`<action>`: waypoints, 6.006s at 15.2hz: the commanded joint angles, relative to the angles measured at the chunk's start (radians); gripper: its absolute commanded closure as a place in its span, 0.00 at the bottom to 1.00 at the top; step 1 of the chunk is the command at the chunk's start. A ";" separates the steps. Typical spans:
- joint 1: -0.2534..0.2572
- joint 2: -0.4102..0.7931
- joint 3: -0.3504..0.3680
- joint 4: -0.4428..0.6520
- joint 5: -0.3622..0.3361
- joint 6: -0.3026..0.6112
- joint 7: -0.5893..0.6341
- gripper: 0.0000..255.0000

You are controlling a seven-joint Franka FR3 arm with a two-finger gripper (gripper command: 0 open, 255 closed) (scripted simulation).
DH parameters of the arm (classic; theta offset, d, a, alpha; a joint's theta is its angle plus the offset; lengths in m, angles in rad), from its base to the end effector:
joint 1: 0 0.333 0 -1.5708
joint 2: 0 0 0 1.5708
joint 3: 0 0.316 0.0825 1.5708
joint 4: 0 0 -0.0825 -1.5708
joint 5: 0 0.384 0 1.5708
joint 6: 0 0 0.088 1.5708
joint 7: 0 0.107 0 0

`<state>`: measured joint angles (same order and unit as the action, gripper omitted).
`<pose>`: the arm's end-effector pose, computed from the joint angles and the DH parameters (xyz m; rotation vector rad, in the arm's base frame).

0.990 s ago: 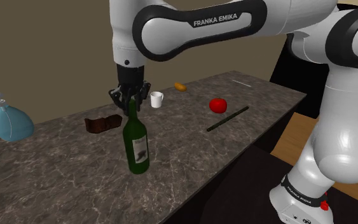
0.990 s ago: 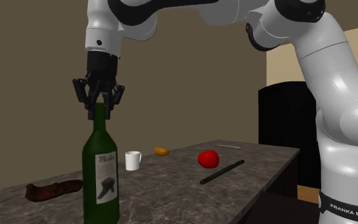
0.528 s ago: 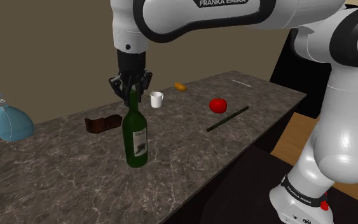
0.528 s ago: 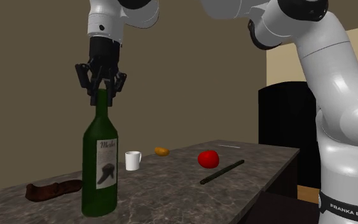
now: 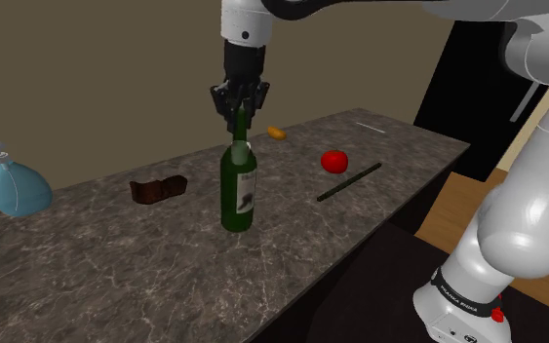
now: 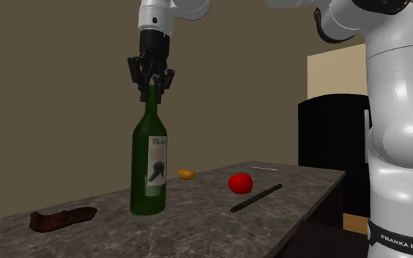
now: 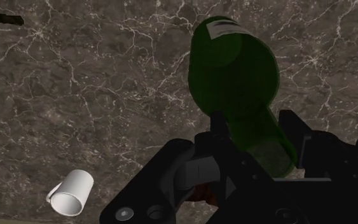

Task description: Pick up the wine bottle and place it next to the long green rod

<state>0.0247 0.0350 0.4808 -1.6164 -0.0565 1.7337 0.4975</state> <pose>0.5107 0.2716 0.6002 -3.1315 -0.0216 -0.1486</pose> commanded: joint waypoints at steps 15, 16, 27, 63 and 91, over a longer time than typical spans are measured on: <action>-0.142 -0.275 -0.213 -0.011 0.114 -0.243 -0.359 1.00; -0.149 -0.282 -0.227 0.000 0.114 -0.261 -0.380 1.00; -0.230 -0.275 -0.389 0.217 0.099 -0.479 -0.612 1.00; -0.316 -0.421 -0.521 -0.135 0.079 -0.281 -0.838 1.00; -0.320 -0.525 -0.521 -0.611 0.076 0.091 -0.847 1.00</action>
<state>-0.2951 -0.4881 -0.0404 -2.2113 0.0197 1.8095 -0.3504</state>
